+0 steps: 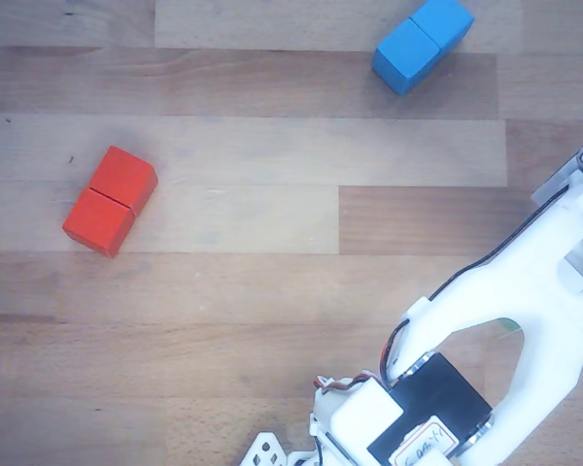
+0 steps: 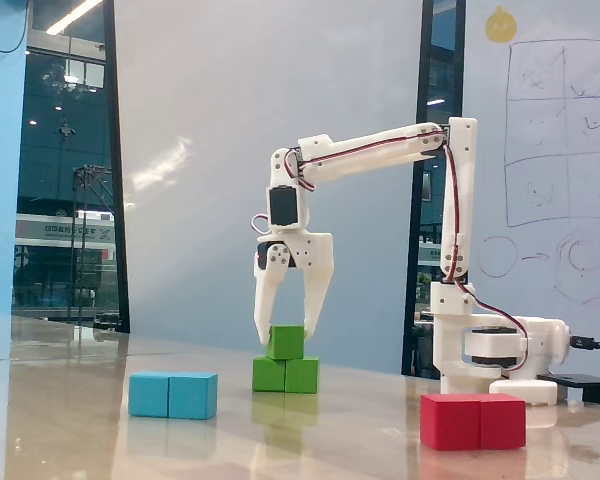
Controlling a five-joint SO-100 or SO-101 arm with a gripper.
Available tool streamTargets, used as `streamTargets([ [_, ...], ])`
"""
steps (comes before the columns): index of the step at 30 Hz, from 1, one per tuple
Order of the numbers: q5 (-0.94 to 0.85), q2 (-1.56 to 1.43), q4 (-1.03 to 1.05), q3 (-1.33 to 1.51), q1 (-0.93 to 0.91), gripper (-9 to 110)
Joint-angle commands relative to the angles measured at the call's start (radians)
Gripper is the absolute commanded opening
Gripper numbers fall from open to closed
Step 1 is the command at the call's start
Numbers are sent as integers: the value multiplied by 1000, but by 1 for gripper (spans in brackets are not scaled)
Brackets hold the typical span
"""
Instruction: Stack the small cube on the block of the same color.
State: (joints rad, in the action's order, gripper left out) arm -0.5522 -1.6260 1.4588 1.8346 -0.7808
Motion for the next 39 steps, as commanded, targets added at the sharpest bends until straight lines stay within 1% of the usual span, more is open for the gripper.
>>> streamTargets([
  [1,-9,-12,26,-78,-12,27],
  [7,-14,-15,29,-78,-8,31],
  [13,-11,-31,23,-78,37,32],
  [19,0,-31,20,-78,184,32],
  [28,6,-37,12,-77,491,32],
  [30,40,-69,11,-63,557,32],
  [33,147,-135,-34,9,655,32],
  [39,373,-301,-272,275,758,32],
])
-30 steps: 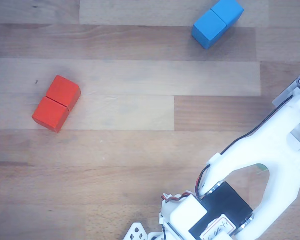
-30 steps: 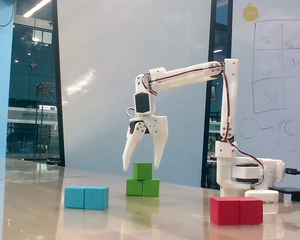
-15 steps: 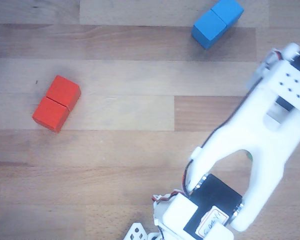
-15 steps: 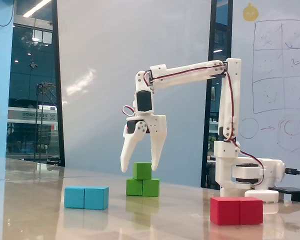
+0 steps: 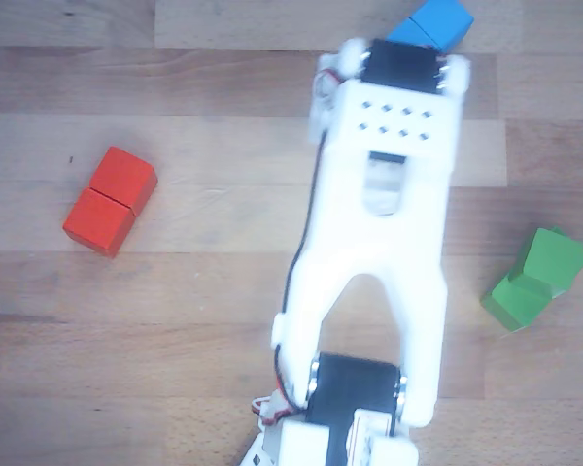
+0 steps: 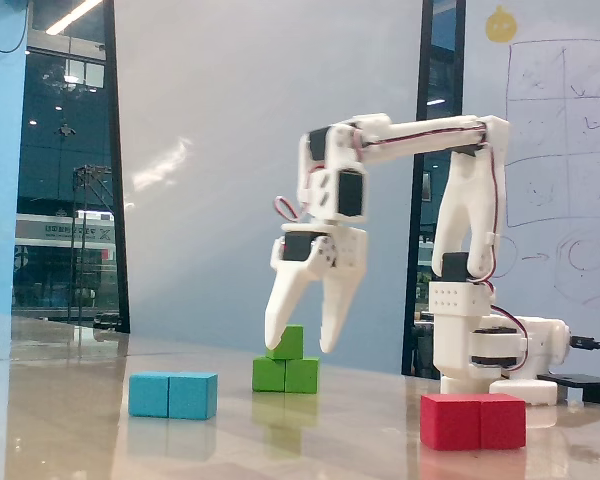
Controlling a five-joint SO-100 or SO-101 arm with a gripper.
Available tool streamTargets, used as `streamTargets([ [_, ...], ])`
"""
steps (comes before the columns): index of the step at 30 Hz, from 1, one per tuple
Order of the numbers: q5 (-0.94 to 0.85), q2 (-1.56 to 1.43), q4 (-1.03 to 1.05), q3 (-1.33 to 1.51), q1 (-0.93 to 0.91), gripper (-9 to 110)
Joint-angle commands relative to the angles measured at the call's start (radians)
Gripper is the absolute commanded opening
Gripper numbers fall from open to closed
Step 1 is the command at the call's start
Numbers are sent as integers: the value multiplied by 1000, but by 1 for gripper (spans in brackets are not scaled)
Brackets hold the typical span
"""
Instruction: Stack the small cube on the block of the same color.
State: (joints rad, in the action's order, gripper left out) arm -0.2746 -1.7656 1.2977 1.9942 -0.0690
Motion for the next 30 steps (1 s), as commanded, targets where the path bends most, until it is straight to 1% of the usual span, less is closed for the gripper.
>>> streamTargets([
  [1,120,-198,-149,167,55,32],
  [6,189,-397,-308,439,95,32],
  [9,193,-531,-374,592,107,32],
  [12,189,-649,-419,729,107,31],
  [15,189,-758,-426,824,107,27],
  [18,192,-864,-397,857,107,20],
  [24,195,-1150,-268,950,98,0],
  [26,196,-1276,-213,979,97,-1],
  [30,192,-1506,-89,1022,97,2],
])
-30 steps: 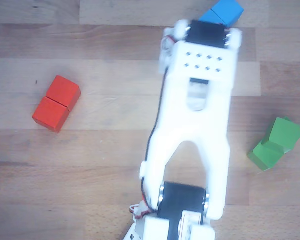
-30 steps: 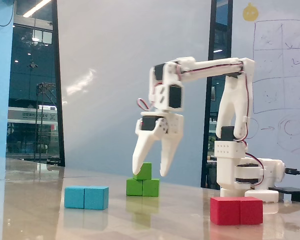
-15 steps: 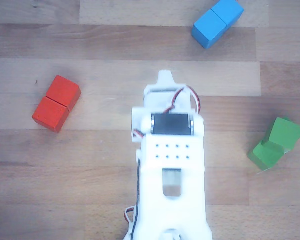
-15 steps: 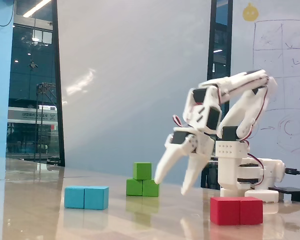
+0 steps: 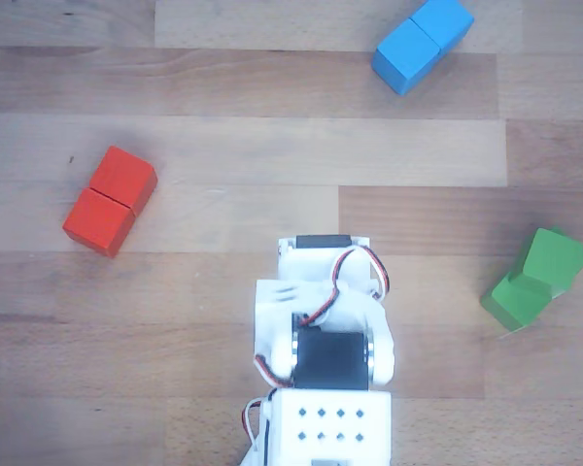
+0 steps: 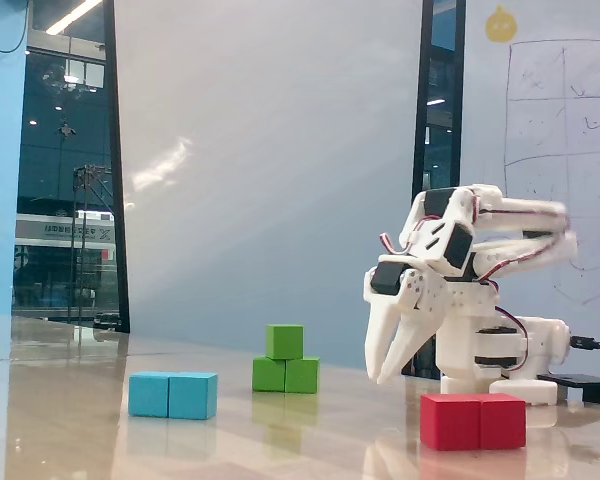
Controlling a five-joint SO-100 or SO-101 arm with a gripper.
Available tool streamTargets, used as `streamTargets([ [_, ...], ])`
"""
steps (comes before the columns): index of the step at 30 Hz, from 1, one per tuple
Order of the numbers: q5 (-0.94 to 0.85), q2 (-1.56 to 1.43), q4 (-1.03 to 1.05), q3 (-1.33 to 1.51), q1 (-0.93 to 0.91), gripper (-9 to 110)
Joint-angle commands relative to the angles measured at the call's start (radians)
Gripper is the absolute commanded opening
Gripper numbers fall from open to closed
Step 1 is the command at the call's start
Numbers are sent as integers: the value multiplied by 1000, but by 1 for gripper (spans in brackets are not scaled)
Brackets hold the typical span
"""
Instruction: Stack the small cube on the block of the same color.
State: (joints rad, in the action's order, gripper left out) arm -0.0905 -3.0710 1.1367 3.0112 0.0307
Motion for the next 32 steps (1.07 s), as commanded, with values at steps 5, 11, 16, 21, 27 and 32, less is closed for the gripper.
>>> streamTargets([
  [5,12,-387,173,34,-6,0],
  [11,14,-380,169,37,-6,0],
  [16,17,-379,169,35,-28,0],
  [21,18,-373,169,35,-48,0],
  [27,15,-373,169,34,-49,0],
  [32,15,-373,169,34,-49,0],
])
